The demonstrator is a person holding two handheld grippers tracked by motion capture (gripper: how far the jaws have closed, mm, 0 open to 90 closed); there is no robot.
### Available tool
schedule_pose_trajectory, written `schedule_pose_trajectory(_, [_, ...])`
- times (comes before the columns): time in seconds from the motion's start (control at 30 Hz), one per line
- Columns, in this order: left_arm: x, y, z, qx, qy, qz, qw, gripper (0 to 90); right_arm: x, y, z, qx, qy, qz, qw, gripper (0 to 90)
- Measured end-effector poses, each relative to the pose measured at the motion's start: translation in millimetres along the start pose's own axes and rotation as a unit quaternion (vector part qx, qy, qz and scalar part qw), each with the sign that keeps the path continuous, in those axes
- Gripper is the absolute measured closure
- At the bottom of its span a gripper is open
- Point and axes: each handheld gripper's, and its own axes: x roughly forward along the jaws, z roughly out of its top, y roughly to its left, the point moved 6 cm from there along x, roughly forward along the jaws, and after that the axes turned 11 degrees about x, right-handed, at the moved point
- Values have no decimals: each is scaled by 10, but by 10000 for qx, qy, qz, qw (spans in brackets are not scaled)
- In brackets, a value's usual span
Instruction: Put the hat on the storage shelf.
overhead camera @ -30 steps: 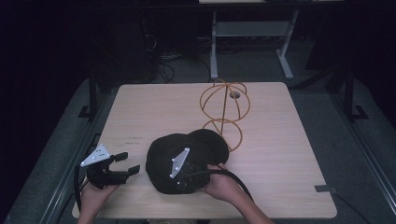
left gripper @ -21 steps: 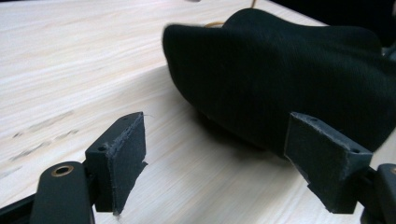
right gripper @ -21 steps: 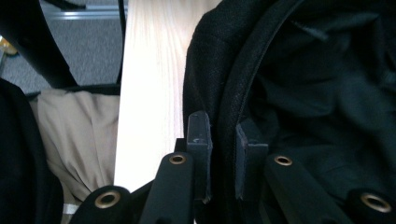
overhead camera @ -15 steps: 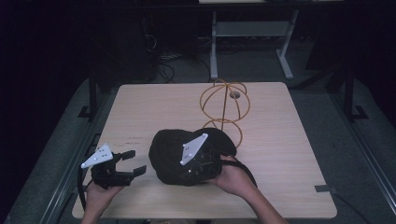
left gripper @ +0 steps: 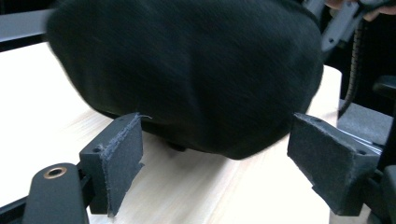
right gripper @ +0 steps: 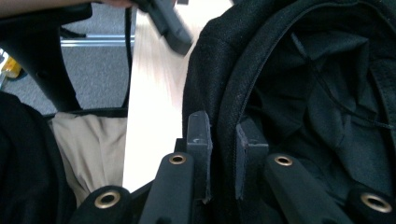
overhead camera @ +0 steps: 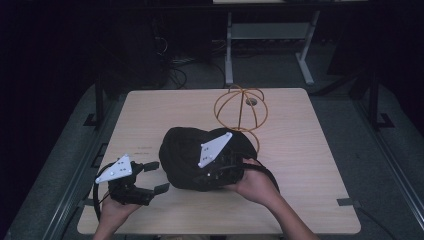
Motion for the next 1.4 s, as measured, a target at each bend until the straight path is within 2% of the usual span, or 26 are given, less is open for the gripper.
schedule_pose_trajectory(0.13, [122, -45, 19, 190, 142, -192, 9995, 174, -47, -3, 67, -1, -88, 31, 10000, 790])
schedule_pose_trajectory(0.2, [178, -48, 51, 183, 80, -269, 9994, 172, -49, -3, 84, -29, -115, 46, 9999, 790])
schedule_pose_trajectory(0.23, [221, -43, 88, 198, -15, -273, 9994, 171, -52, 12, 124, -40, -132, 100, 9999, 790])
schedule_pose_trajectory(0.33, [257, -20, 108, 152, -42, -241, 9996, 196, -57, 21, 156, -72, -127, 111, 9998, 792])
schedule_pose_trajectory(0.4, [273, -2, 118, 193, -137, -186, 9995, 314, -48, 39, 187, -78, -122, 147, 9998, 795])
schedule_pose_trajectory(0.43, [273, 6, 127, 218, -192, -145, 9995, 453, -30, 61, 207, -101, -133, 190, 9997, 798])
schedule_pose_trajectory(0.47, [268, 11, 136, 263, -253, -132, 9992, 453, -30, 61, 207, -101, -133, 190, 9997, 798])
schedule_pose_trajectory(0.5, [258, 12, 152, 314, -312, -108, 9990, 580, -31, 65, 225, -93, -195, 188, 9996, 798])
schedule_pose_trajectory(0.57, [244, 17, 175, 344, -357, -111, 9987, 672, -34, 64, 230, -49, -226, 220, 9995, 798])
schedule_pose_trajectory(0.6, [242, 25, 190, 330, -377, -126, 9987, 672, -38, 56, 236, -20, -261, 251, 9993, 798])
schedule_pose_trajectory(0.67, [243, 47, 220, 268, -413, -146, 9987, 783, -37, 24, 251, 31, -331, 307, 9990, 798])
schedule_pose_trajectory(0.7, [243, 47, 220, 268, -413, -146, 9987, 803, -37, 24, 251, 31, -331, 307, 9990, 798])
schedule_pose_trajectory(0.83, [219, 78, 275, 296, -433, -36, 9986, 828, -44, -27, 258, 135, -429, 292, 9986, 795])
schedule_pose_trajectory(0.9, [186, 91, 325, 296, -442, -17, 9986, 829, -85, -59, 272, 262, -578, 352, 9974, 788])
schedule_pose_trajectory(0.93, [152, 97, 395, 360, -386, 14, 9986, 829, -100, -69, 279, 268, -640, 359, 9969, 784])
schedule_pose_trajectory(0.97, [152, 97, 395, 360, -386, 14, 9986, 830, -100, -69, 279, 268, -640, 359, 9969, 784])
schedule_pose_trajectory(1.0, [118, 103, 475, 471, -299, 53, 9984, 831, -128, -81, 292, 326, -752, 378, 9959, 769])
schedule_pose_trajectory(1.03, [118, 103, 475, 471, -299, 53, 9984, 833, -128, -81, 292, 326, -752, 378, 9959, 769])
schedule_pose_trajectory(1.07, [89, 111, 554, 573, -263, 97, 9980, 834, -155, -97, 297, 388, -866, 371, 9948, 752])
schedule_pose_trajectory(1.13, [80, 113, 590, 604, -242, 114, 9978, 835, -171, -101, 299, 453, -920, 409, 9939, 742])
schedule_pose_trajectory(1.23, [61, 127, 694, 703, -160, 132, 9973, 835, -196, -127, 296, 542, -1028, 458, 9922, 706])
schedule_pose_trajectory(1.4, [25, 154, 836, 802, -86, 147, 9966, 836, -218, -141, 290, 563, -1121, 419, 9912, 590])
